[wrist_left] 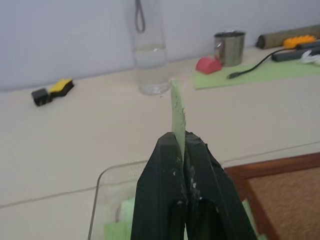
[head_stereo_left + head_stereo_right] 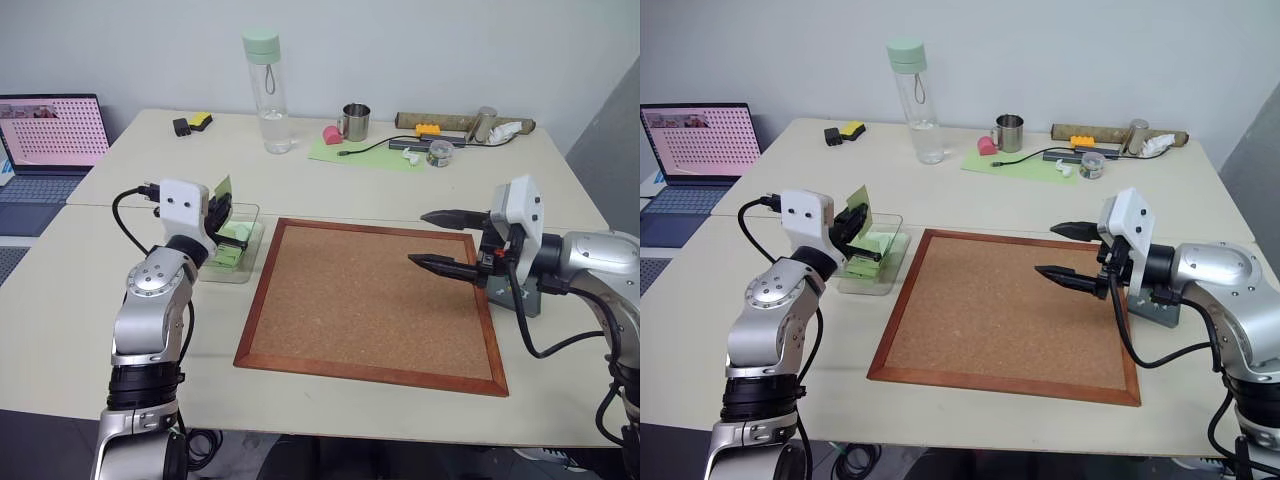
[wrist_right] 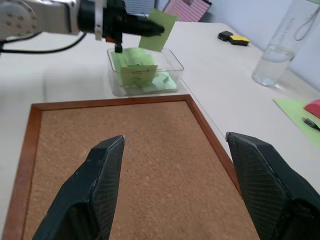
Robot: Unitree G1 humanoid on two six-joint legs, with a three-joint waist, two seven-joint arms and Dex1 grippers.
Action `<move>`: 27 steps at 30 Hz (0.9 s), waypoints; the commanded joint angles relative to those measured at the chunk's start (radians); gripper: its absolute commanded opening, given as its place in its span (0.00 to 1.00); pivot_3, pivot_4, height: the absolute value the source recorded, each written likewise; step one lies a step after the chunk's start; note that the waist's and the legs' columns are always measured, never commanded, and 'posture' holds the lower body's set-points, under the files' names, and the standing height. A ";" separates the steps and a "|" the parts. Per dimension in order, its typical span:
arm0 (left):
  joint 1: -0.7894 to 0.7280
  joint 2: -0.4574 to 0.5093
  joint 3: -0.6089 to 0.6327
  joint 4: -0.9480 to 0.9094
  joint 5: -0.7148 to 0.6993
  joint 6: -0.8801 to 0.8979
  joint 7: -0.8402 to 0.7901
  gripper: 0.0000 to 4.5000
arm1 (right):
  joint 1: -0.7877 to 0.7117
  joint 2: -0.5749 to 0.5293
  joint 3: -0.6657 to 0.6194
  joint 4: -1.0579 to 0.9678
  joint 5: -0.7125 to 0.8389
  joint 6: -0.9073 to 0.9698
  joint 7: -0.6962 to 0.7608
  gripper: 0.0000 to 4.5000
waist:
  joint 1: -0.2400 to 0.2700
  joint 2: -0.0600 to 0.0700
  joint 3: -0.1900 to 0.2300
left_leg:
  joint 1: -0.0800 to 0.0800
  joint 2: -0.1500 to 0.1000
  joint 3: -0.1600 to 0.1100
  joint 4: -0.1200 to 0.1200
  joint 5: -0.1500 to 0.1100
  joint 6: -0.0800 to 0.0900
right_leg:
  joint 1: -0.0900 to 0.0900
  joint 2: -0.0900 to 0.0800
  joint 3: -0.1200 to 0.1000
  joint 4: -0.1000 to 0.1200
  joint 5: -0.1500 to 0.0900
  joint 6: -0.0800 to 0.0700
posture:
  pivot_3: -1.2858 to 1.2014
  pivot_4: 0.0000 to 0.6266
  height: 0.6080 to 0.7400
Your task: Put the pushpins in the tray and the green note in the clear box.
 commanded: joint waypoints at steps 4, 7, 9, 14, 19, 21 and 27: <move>-0.046 -0.016 0.014 0.042 -0.002 -0.028 0.021 0.19 | -0.011 -0.022 -0.012 -0.043 0.040 0.013 0.018 0.76 | -0.002 0.000 0.000 | -0.001 0.000 0.000 0.000 0.000 0.000 | -0.002 0.000 0.000 0.001 0.000 0.000 | 0.52 0.24 1.00; -0.046 -0.015 0.025 0.032 -0.014 -0.024 0.018 0.31 | 0.000 -0.033 -0.019 -0.054 0.052 0.021 0.021 0.76 | -0.002 0.000 0.000 | -0.003 0.000 0.000 0.000 0.000 0.000 | -0.004 0.000 0.000 0.001 0.001 -0.001 | 0.52 0.24 1.00; -0.042 -0.014 0.035 0.009 -0.030 -0.012 0.012 0.38 | 0.005 -0.041 -0.023 -0.058 0.058 0.025 0.021 0.76 | -0.002 0.000 0.000 | -0.004 0.000 0.000 0.000 0.000 0.000 | -0.005 0.000 0.000 0.001 0.001 -0.001 | 0.52 0.24 1.00; -0.008 0.035 0.086 -0.137 -0.091 0.067 -0.010 0.58 | 0.015 -0.058 -0.043 -0.057 0.065 0.025 0.017 0.76 | -0.003 0.000 0.000 | -0.006 0.000 0.001 0.000 0.000 0.000 | -0.007 0.000 0.000 0.001 0.001 -0.001 | 0.52 0.24 1.00; 0.037 0.178 0.139 -0.197 -0.122 0.168 -0.087 0.80 | 0.032 -0.072 -0.073 -0.046 0.066 0.025 0.006 0.76 | -0.006 0.000 0.000 | -0.007 0.000 0.002 0.000 0.000 -0.001 | -0.010 0.000 0.001 0.004 0.001 -0.001 | 0.52 0.24 1.00; 0.082 0.269 0.160 -0.183 -0.125 0.192 -0.159 0.80 | 0.055 -0.084 -0.100 -0.033 0.055 0.021 -0.001 0.76 | -0.005 0.000 0.000 | -0.007 0.000 0.002 0.000 0.000 -0.001 | -0.010 0.000 0.001 0.004 0.001 -0.002 | 0.52 0.24 1.00; 0.280 0.529 0.262 -0.041 -0.142 0.057 -0.484 0.80 | 0.245 -0.180 -0.218 0.030 -0.047 -0.072 0.047 0.76 | -0.004 0.000 0.000 | -0.007 0.001 0.003 -0.002 0.000 0.000 | -0.011 0.000 0.002 0.002 0.001 -0.002 | 0.52 0.24 1.00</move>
